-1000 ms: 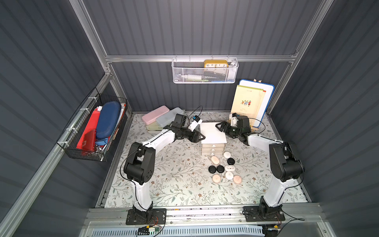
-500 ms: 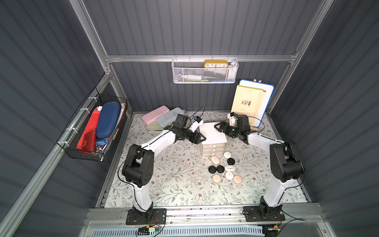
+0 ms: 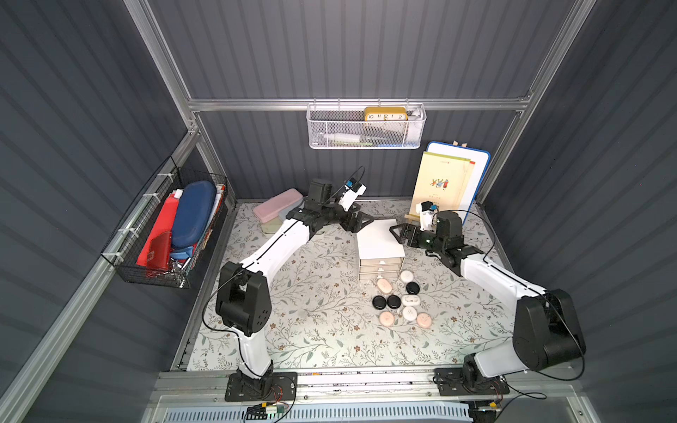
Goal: Put the bluetooth earphones in the drawer according to color
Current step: Adjust the storage box at the center of the board.
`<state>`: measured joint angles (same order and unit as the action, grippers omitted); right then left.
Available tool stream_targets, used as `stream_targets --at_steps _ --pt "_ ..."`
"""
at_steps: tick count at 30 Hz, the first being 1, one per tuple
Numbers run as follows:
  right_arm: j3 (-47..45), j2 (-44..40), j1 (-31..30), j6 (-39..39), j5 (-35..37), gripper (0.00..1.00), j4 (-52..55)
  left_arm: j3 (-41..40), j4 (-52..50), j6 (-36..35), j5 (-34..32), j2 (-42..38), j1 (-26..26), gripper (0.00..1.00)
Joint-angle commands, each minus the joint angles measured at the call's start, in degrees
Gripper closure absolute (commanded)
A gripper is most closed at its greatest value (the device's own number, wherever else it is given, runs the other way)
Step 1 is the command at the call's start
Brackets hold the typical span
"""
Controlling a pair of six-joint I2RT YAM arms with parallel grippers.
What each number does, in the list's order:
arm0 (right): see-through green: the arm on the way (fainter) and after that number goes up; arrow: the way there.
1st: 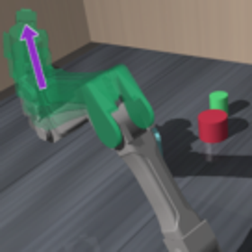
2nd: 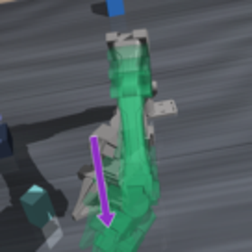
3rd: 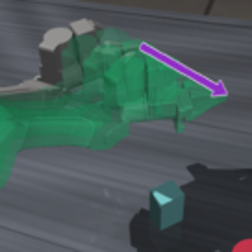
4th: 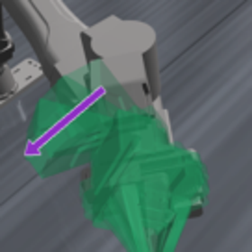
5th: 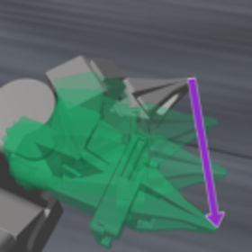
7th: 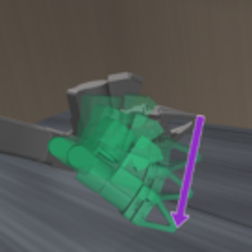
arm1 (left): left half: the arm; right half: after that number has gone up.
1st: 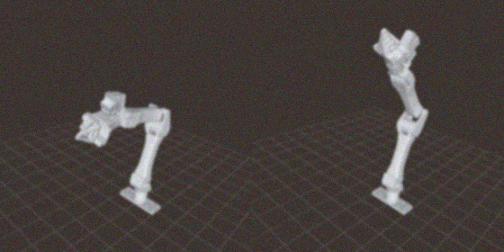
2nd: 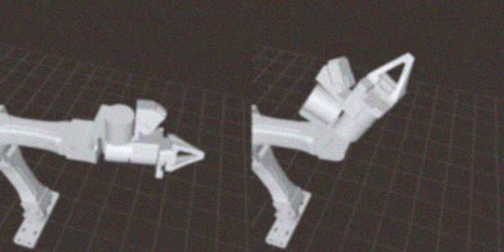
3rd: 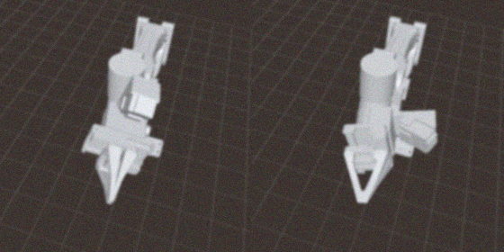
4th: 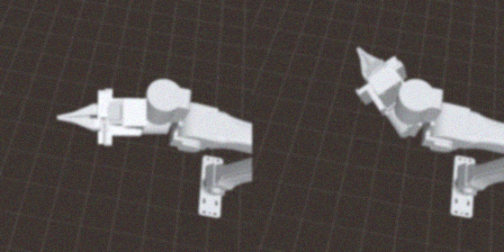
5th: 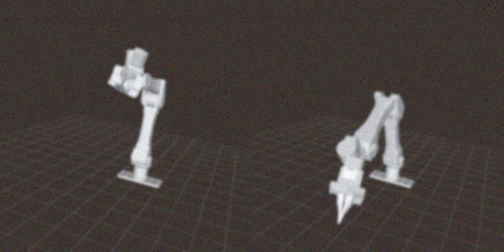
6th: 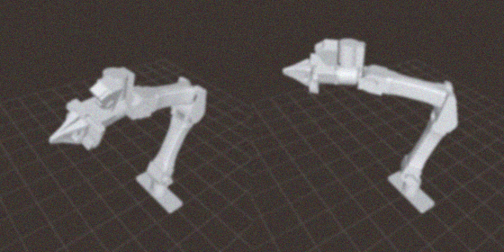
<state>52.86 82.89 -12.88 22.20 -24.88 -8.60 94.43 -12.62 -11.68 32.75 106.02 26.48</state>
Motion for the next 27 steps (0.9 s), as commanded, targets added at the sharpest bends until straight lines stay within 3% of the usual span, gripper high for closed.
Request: stream_targets --at_steps 1,15,27 --pt "-3.6 -3.9 0.1 -3.6 1.9 0.13 2.9 2.9 0.5 -1.2 0.9 1.9 -1.8 0.21" --pt "-13.7 -17.8 -0.4 -4.9 4.1 0.17 10.6 17.5 -6.7 -6.2 7.2 16.7 -3.5 0.27" --pt "-15.8 -16.4 -2.7 -5.5 6.1 0.19 11.0 20.0 -8.0 -7.1 8.5 22.1 -3.5 0.29"
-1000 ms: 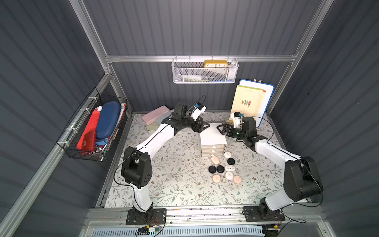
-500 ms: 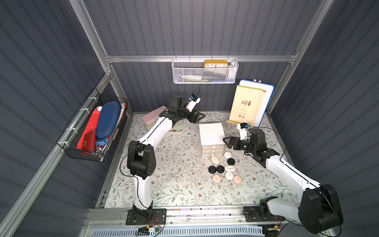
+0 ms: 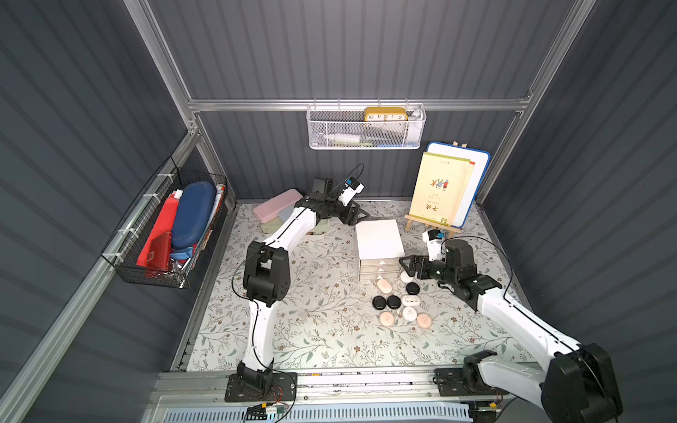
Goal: Put the bluetooth earphones in the drawer according to color
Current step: Adjust the storage box at the center of the board.
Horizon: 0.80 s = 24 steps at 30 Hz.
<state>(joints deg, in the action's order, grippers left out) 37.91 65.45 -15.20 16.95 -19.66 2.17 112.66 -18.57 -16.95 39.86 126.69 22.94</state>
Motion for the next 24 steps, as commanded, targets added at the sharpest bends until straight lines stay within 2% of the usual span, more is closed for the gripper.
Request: stream_targets --at_steps 1,7,10,15,24 --pt "-0.9 1.5 -0.4 -0.1 0.8 0.20 0.0 1.7 -2.3 -2.2 1.6 1.6 0.1 0.29" --pt "-1.6 2.6 -0.5 -0.7 1.7 0.24 -1.4 0.5 -3.2 -3.7 2.8 2.1 0.1 0.30" --pt "-1.3 3.1 -0.5 -1.4 2.0 0.27 -1.4 -0.5 -2.9 -3.8 4.1 2.1 0.1 0.35" --pt "-1.1 3.6 -0.6 -2.3 2.5 0.27 -2.4 -1.0 -2.7 -3.7 4.9 2.5 0.1 0.39" --pt "-0.4 8.9 -0.5 -2.3 2.2 0.28 -6.7 -0.8 -5.1 -4.8 5.1 3.6 0.2 0.39"
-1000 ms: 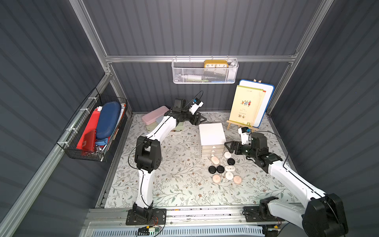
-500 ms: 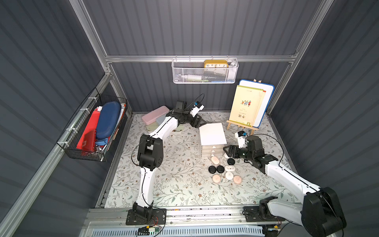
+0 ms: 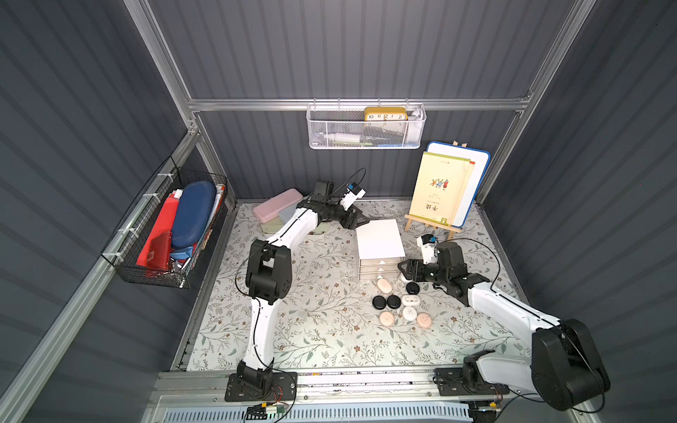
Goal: Put the bluetooth earphones in the drawer according to color
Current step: Adjust the storage box at the center of the board.
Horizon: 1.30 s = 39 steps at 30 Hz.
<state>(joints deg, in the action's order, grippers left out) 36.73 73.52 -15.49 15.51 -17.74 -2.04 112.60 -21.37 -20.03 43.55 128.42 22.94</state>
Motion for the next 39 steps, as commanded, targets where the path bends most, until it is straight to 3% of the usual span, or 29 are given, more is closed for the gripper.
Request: stream_targets --at_steps 1,39 --pt "1.1 1.3 -0.2 -0.8 0.1 0.28 -2.9 -0.7 -2.7 -2.0 1.3 2.0 0.2 0.39" --pt "8.1 13.5 -0.7 -2.2 -8.2 0.37 -12.0 -13.5 -3.6 -0.9 -0.8 -5.4 0.1 0.39"
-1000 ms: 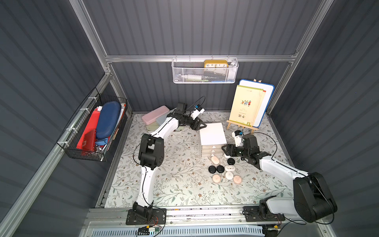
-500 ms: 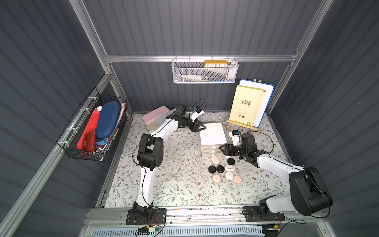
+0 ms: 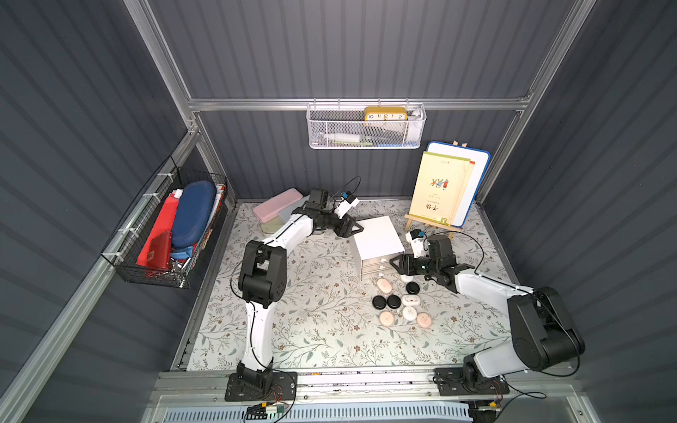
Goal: Put the bluetooth earphones in the drawer according to color
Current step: Adjust the storage box at the center of the board.
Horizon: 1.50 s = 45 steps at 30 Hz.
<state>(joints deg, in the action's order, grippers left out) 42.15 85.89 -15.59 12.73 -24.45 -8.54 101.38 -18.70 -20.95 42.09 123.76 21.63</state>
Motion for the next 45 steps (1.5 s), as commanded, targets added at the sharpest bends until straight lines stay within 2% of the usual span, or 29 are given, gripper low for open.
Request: stream_targets --at_steps 1,21,45 --pt "2.8 1.3 -0.7 0.6 -1.7 0.37 -5.6 -2.3 -6.2 0.1 0.7 -0.9 1.4 0.39" --pt "5.5 5.1 -3.0 0.8 -4.8 0.37 -5.8 -8.8 -5.3 2.4 -2.4 -7.6 1.4 0.39" --pt "8.6 10.0 -8.1 3.1 -5.9 0.38 -8.6 -11.7 -6.0 3.2 -6.1 -13.1 1.0 0.38"
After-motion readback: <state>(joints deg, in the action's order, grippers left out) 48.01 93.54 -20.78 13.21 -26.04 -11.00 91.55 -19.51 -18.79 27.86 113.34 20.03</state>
